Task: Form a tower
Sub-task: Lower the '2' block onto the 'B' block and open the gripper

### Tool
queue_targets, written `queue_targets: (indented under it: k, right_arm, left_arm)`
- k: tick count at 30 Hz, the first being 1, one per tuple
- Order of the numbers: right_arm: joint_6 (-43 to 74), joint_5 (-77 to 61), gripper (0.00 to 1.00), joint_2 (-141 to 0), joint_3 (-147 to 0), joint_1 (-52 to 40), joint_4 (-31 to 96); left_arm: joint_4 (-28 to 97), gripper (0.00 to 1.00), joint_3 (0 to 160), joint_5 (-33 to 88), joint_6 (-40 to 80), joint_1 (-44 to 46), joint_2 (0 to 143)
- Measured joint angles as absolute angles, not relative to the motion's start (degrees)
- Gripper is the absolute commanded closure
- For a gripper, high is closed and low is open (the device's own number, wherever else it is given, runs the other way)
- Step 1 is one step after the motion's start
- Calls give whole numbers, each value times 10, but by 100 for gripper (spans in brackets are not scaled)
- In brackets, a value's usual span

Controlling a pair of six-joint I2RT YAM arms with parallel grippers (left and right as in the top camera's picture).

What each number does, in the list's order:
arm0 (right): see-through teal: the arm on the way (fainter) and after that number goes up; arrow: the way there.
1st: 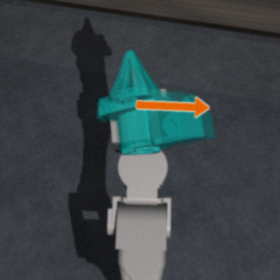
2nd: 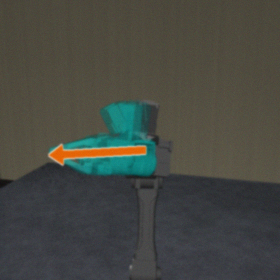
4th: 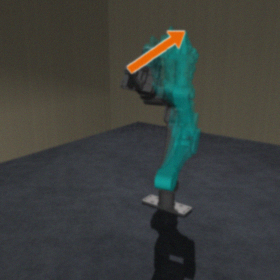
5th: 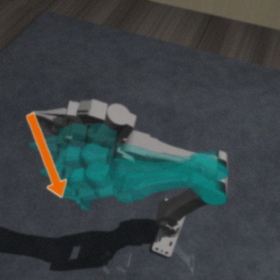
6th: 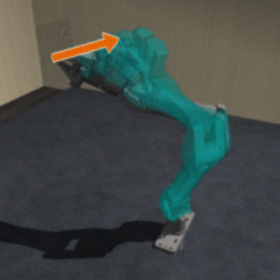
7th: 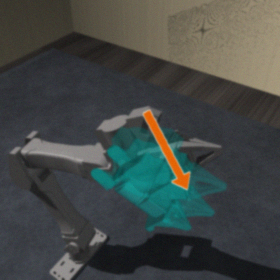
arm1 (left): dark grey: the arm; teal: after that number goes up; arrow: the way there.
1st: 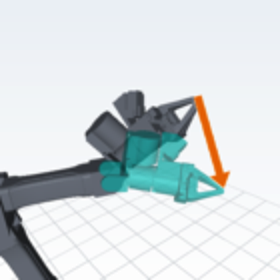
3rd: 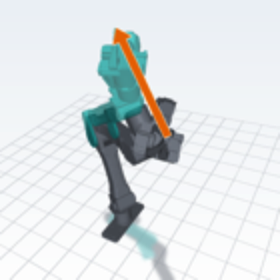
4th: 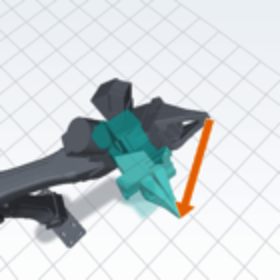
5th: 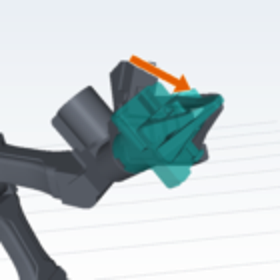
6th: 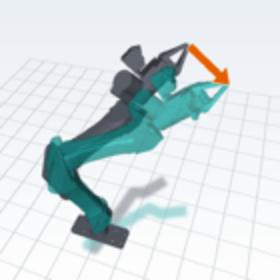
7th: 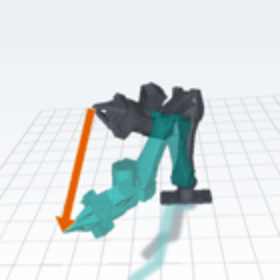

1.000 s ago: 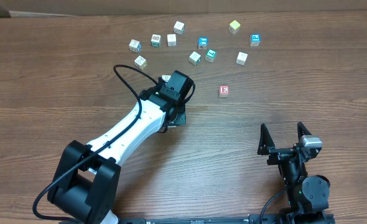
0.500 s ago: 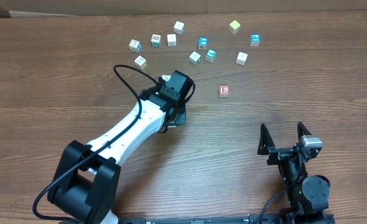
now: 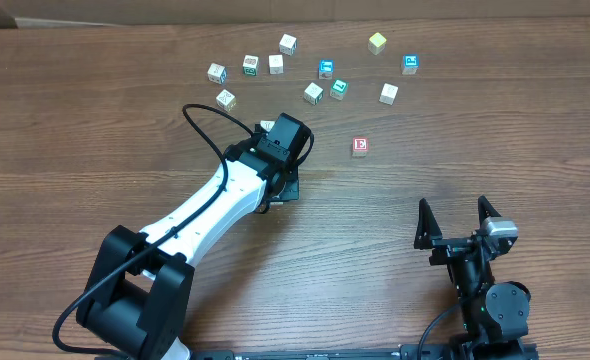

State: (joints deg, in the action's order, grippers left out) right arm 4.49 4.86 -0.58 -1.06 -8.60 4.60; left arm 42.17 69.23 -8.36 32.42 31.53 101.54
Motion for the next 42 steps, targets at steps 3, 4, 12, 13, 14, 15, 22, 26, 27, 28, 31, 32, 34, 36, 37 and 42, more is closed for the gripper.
queue_targets:
  k: [3,4,12,13,14,15,22,26,27,28,31,32,34,36,37,42]
  right_arm:
    - [45,49,0,-6,-11,-86,46]
    - [45,49,0,-6,-11,-86,46]
    - [44,49,0,-6,-11,-86,46]
    - [45,49,0,-6,-11,-86,46]
    - [44,49,0,-6,-11,-86,46]
    - [45,49,0,-6,-11,-86,46]
    - [45,49,0,-6,-11,-86,46]
    - [45,49,0,-6,-11,-86,46]
    - [45,49,0,-6,-11,-86,46]
    - [44,49,0,-6,-11,-86,46]
    - [45,49,0,-6,-11,-86,46]
    - [45,49,0,-6,-11,-86,46]
    - [45,49,0,-6,-11,-86,46]
    - [45,49,0,-6,-11,-86,46]
    - [45,49,0,-6,-11,-86,46]
    - [45,49,0,-6,-11,-86,46]
  left_arm:
    - [421,76,689,-84,324,315,1015]
    - [420,76,687,-84,324,315,1015]
    - [417,71,682,-84,324,315,1015]
    - [417,69,682,-83,324,315,1015]
    - [417,67,682,-83,323,315,1015]
    - [417,66,682,-83,322,315,1015]
    - [415,57,682,-83,317,315,1015]
    - [415,59,682,-83,316,315,1015]
    - [415,60,682,-83,316,315,1015]
    - [415,62,682,-83,315,315,1015]
    - [415,66,682,-83,314,315,1015]
    - [415,66,682,-83,314,315,1015]
    - [415,67,682,-82,314,315,1015]
    - [415,68,682,-82,314,315,1015]
    - [415,68,682,-82,314,315,1015]
    - [415,68,682,-82,314,315,1015]
